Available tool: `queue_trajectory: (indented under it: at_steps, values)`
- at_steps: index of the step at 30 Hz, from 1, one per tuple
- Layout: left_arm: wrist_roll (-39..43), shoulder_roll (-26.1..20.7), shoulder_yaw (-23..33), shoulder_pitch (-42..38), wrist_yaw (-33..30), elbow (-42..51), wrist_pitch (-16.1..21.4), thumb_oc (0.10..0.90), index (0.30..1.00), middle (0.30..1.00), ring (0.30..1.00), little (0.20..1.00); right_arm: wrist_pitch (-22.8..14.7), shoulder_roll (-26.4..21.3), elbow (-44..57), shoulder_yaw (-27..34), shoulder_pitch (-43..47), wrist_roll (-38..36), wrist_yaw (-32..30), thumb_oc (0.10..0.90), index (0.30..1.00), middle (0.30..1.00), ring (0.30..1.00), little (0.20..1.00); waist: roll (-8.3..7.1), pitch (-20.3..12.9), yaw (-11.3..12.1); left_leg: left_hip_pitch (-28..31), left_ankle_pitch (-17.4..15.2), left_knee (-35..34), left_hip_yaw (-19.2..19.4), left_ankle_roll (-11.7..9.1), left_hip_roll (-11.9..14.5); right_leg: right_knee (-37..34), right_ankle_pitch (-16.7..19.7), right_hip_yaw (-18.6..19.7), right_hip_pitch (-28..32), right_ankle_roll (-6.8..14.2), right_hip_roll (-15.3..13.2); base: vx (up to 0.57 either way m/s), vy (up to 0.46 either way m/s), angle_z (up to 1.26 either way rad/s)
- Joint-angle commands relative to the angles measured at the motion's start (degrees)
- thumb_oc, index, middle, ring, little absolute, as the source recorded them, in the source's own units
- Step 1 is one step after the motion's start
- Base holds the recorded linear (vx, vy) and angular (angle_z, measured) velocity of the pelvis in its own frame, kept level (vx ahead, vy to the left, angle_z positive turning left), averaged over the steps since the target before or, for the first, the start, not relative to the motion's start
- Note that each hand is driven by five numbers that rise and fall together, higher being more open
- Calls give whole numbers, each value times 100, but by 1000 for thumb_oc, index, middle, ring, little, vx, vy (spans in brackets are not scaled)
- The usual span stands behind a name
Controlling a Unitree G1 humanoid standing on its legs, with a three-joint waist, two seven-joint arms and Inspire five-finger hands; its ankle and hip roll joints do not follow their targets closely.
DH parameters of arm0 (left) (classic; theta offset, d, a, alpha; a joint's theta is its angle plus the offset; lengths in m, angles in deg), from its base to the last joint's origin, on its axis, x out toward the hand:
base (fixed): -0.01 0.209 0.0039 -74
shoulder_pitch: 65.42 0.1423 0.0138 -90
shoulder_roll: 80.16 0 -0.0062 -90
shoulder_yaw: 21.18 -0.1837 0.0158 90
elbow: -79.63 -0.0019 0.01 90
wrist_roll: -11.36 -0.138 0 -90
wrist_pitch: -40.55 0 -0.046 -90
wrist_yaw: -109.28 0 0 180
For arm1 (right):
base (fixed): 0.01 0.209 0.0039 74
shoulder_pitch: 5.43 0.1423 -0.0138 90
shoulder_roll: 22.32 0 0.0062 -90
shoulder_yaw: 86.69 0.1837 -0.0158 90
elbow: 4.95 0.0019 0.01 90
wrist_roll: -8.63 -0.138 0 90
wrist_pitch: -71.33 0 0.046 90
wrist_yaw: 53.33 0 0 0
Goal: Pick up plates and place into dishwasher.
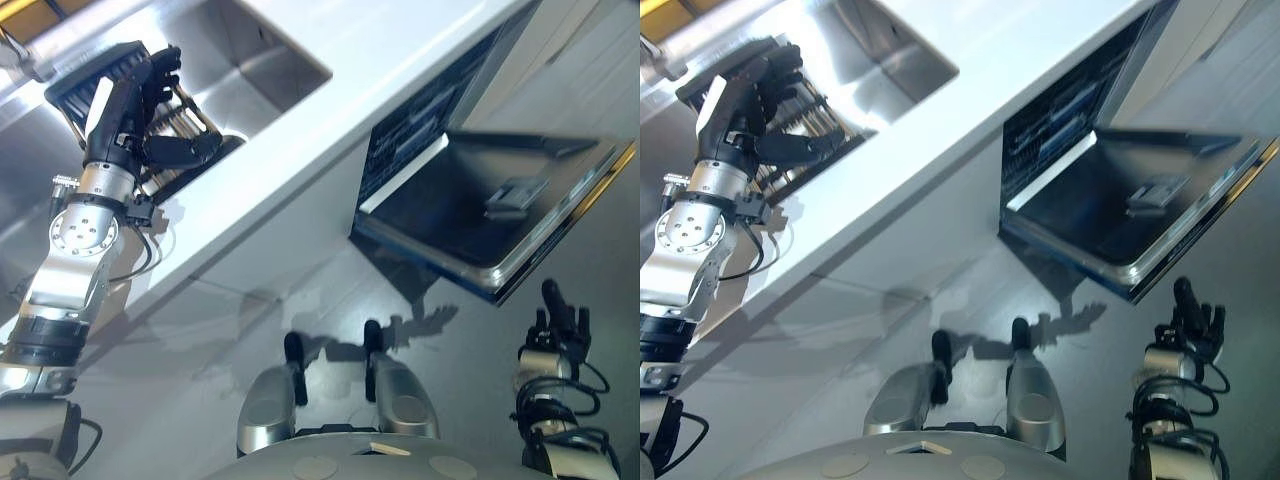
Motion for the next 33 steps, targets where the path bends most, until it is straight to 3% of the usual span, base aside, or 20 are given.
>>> queue_trajectory:
  at_steps: [1,6,11,19,24,33]
  values:
    - [-45,-397,108,-652,-348,232,749,800,900,900,900,900,-602,-638,178,95,131,-517,898,800,900,900,900,900,-7,27,-23,-969,-613,1262,-298,201,-286,934,-820,-428,-263,-127,33,-92,-32,1]
    - [-271,-301,100,-853,-654,217,750,800,900,900,900,900,-282,-692,511,-194,463,-1502,2609,800,900,900,900,900,111,274,-60,-1619,-689,1648,-334,165,-307,1578,-1062,-384,-1006,-258,128,-70,-13,-5]
    - [-282,-239,132,-1047,-813,88,694,800,900,900,900,900,189,-777,625,-493,748,-1596,3678,800,900,900,900,900,151,274,-70,-2073,-594,1823,-290,130,-318,1935,-1183,-327,-1522,-316,178,-23,3,-6]
    - [-261,-360,117,-1166,-817,9,591,800,900,900,900,900,509,-1066,1011,-1019,1003,-1105,4240,800,900,900,900,900,92,274,-8,-2416,-427,2055,-323,69,-270,2183,-1246,-328,-1785,-340,210,1,-14,-11]
    - [-229,-381,190,-1024,-802,34,656,800,900,900,900,900,560,-1109,1747,-1228,1051,-854,4524,800,900,900,900,900,40,274,22,-2435,-389,2103,-341,53,-259,2181,-1227,-337,-1746,-325,203,34,7,-4]
    - [-310,-221,234,-927,-726,-92,767,800,900,900,900,900,1035,-624,4198,-1689,1566,2,4267,800,900,900,900,900,-58,274,70,-2400,-584,2186,-315,128,-343,2218,-1189,-314,-1738,-250,122,33,50,-7]
